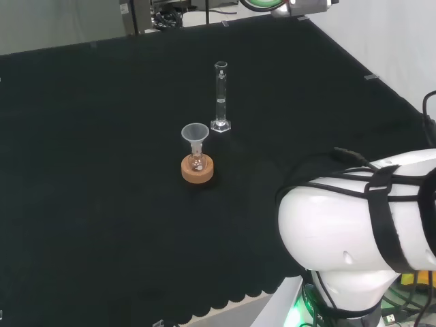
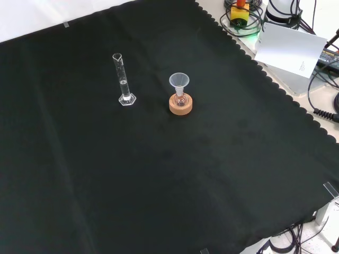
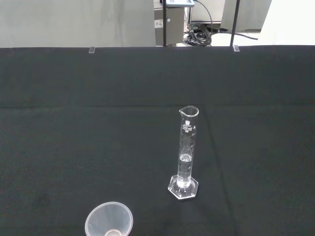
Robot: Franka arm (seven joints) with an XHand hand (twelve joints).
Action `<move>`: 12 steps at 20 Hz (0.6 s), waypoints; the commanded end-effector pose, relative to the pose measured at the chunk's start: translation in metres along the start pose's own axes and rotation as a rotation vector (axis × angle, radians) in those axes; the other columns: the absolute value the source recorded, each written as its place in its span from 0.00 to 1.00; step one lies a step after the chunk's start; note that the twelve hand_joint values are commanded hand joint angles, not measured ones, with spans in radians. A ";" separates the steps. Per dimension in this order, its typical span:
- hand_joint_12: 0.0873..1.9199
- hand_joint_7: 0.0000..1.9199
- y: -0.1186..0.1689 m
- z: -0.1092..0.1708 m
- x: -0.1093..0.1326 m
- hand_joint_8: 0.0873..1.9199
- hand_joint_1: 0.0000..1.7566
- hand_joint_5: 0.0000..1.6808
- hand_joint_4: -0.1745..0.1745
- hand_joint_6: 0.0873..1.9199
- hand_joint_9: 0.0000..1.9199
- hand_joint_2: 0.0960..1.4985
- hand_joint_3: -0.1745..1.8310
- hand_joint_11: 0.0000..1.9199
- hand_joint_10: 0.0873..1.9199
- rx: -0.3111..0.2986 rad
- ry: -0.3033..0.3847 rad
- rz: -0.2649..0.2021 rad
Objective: Pick up the graduated cylinder.
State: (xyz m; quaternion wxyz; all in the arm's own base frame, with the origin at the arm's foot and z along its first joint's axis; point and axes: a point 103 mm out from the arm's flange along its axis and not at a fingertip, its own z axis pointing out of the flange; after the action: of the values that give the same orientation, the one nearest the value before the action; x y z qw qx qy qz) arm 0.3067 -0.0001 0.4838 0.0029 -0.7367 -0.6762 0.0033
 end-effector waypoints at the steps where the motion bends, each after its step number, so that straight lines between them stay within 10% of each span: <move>1: 0.70 0.02 -0.001 -0.001 0.000 0.19 0.11 0.15 0.40 0.01 0.23 0.85 0.08 0.01 0.00 -0.014 -0.007 0.004; 12: 0.71 0.00 0.008 0.004 0.000 0.16 0.02 0.15 0.42 0.00 0.21 0.91 0.10 0.00 0.00 0.002 -0.002 0.029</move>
State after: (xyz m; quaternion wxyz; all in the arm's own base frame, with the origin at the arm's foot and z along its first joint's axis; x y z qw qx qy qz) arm 0.3085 -0.0111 0.4870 0.0079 -0.7385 -0.6741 -0.0122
